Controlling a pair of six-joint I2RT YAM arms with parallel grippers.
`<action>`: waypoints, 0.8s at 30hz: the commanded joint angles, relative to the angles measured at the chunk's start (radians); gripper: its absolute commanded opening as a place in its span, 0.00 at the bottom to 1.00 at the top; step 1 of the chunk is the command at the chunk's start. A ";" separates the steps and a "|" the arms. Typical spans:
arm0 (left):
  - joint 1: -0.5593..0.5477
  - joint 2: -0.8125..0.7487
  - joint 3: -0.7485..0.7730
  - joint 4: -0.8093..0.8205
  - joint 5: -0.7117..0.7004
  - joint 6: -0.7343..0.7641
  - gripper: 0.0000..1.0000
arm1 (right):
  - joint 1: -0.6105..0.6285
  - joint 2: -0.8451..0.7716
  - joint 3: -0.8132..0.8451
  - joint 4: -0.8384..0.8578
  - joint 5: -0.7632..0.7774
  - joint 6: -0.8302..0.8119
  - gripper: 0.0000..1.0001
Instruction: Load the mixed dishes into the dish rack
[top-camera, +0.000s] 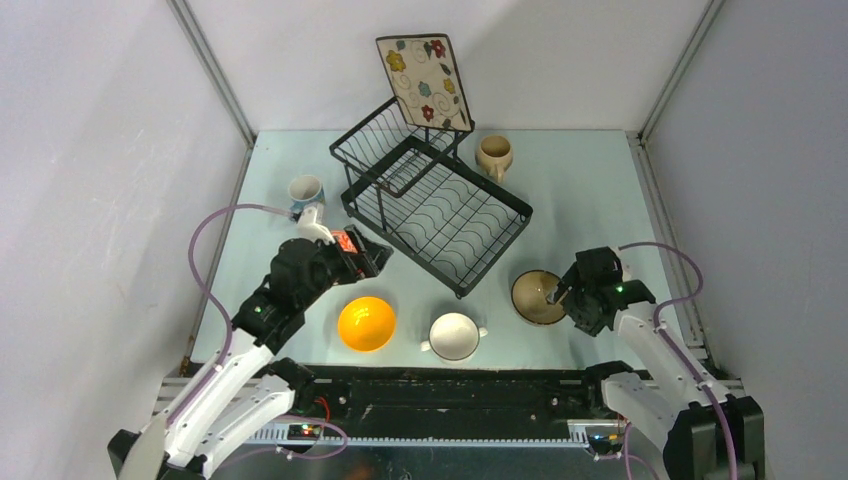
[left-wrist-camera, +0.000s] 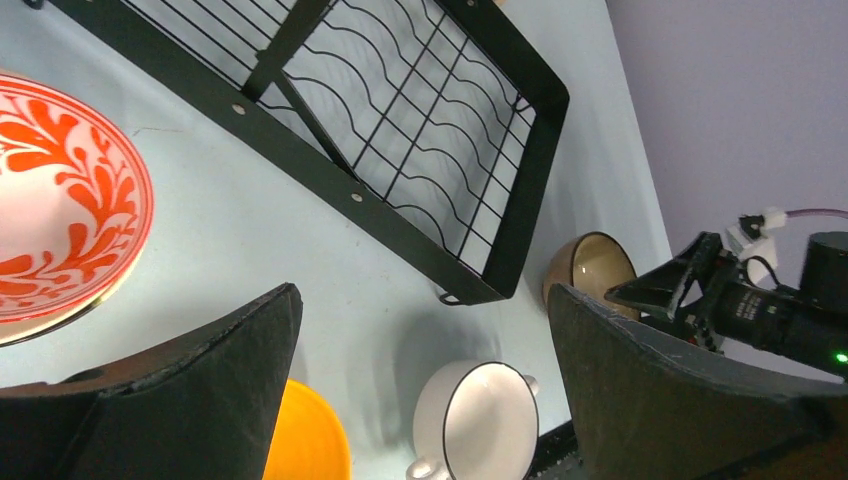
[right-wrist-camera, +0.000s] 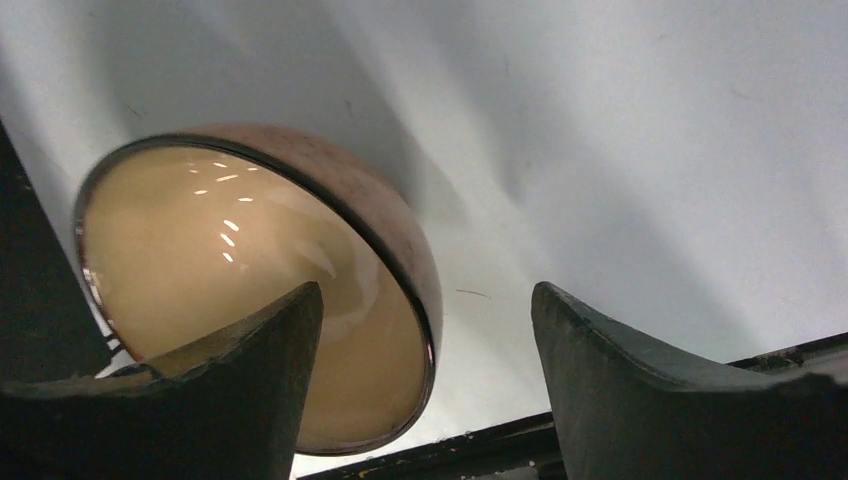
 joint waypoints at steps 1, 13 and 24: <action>-0.004 0.016 0.002 0.061 0.067 0.005 1.00 | 0.017 0.000 -0.021 0.055 -0.020 0.068 0.74; -0.005 0.008 -0.025 0.061 0.057 -0.008 0.99 | 0.060 -0.071 -0.025 0.008 0.054 0.071 0.56; -0.006 -0.004 -0.011 0.022 0.023 0.011 1.00 | 0.028 -0.101 0.095 -0.010 0.163 -0.008 0.70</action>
